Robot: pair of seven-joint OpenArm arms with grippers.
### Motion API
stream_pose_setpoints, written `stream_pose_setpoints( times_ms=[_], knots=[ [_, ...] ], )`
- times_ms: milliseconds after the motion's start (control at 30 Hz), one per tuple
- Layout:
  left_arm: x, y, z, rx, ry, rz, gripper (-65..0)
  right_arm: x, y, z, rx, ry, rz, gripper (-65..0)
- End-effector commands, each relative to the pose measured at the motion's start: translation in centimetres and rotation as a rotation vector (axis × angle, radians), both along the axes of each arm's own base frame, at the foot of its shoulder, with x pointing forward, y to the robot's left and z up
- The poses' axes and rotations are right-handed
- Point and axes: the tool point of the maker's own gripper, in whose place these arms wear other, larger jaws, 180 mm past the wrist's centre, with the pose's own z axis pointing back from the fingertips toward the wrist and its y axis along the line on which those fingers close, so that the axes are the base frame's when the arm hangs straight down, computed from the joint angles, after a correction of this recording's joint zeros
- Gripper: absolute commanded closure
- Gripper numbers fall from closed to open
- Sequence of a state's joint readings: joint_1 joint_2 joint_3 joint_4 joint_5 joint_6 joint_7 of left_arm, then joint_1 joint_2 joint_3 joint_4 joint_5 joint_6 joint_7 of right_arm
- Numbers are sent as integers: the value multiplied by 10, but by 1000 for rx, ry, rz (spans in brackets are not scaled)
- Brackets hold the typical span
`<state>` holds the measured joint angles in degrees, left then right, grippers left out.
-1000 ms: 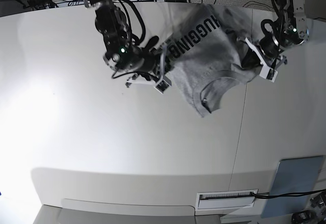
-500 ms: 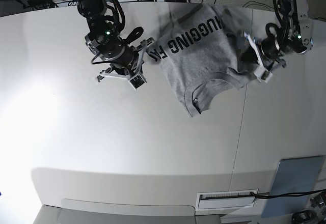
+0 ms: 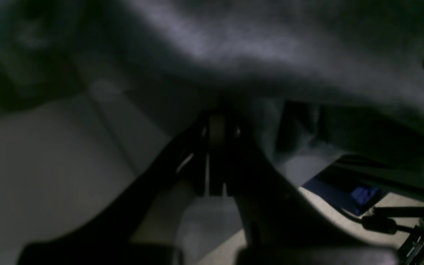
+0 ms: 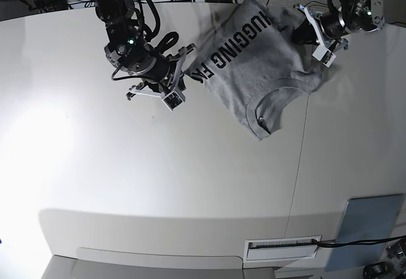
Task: Fold the T-shirt properly
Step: 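Grasp the bundle with both grippers and flatten it into a square, then release the folded shirt and lift both grippers away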
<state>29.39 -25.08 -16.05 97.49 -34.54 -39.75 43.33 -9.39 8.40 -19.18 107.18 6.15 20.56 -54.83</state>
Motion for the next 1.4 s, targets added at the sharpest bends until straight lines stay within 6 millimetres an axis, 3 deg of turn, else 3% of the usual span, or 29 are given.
stream_pose_setpoints(
  times_ms=[0, 167, 400, 567, 800, 933, 1100, 1200, 1367],
  knots=[
    [1, 1, 2, 8, -12, -16, -2, 4, 8, 11, 38, -31, 21, -15],
    [30, -25, 20, -80, -168, -29, -2, -12, 19, 3, 48, 6, 65, -15],
    [80, -64, 23, -26, -258, -69, -2, -21, 20, -3, 44, 31, 69, -14],
    [122, -73, 35, 32, -349, -83, -2, -20, 11, -6, -2, 32, 43, -15],
    [169, -62, 44, 48, -394, -34, -2, -21, 8, -8, -21, 42, 31, -15],
    [174, -50, 47, 76, -402, -32, -2, -13, -7, -9, -73, 18, -41, -15],
    [179, -19, 59, 66, -418, 78, -2, -3, -29, -6, -94, 1, -144, -15],
    [173, 4, 68, 35, -421, 148, -2, 6, -57, -3, -104, -14, -244, -14],
    [140, 40, 65, 10, -378, 197, -2, 2, -106, 12, -77, -33, -408, -14]
  ],
)
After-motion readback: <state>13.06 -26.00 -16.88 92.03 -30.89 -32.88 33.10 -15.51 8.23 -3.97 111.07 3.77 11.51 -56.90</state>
